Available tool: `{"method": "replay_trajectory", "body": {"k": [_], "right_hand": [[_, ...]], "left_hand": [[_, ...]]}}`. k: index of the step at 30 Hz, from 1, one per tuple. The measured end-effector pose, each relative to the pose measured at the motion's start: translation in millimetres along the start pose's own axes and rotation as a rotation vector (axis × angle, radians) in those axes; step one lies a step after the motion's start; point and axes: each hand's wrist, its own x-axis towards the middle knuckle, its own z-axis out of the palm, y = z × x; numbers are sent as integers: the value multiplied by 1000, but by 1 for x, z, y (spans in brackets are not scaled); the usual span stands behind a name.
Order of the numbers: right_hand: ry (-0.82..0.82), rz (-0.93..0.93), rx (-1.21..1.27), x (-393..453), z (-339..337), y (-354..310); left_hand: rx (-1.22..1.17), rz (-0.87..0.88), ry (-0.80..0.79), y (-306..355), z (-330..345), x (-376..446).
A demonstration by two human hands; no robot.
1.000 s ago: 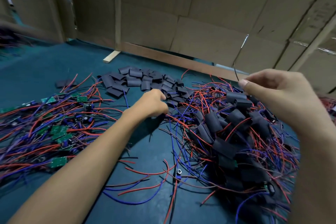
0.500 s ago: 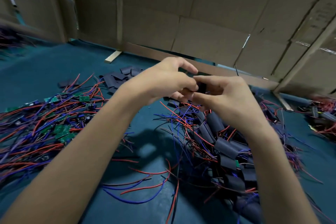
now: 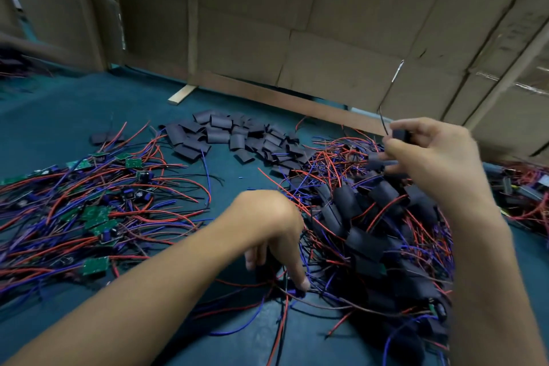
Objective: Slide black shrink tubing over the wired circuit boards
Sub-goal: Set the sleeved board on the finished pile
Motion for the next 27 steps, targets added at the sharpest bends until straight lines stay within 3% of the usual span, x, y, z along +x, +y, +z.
{"method": "replay_trajectory", "body": {"k": [6,11,15,21,24,27], "right_hand": [[25,9,22,-2,-1,-1],[21,6,22,3,-2,1],[-34,-50,67,3,-4,2],[-271,-114,228,0,6,-8],[-412,-140,212,-5,13,-12],[-544,-138,165,-9,25,-13]], "left_hand": [[-23,39,-66,0,-3,4],[-129,69,-15,-19,-24,-20],[-447,230,205,-44,-45,-51],[-910,601,690,-71,-66,-93],[-1240,736,795,-77,-71,-98],[-1478,740,843,-78,-75,-86]]}}
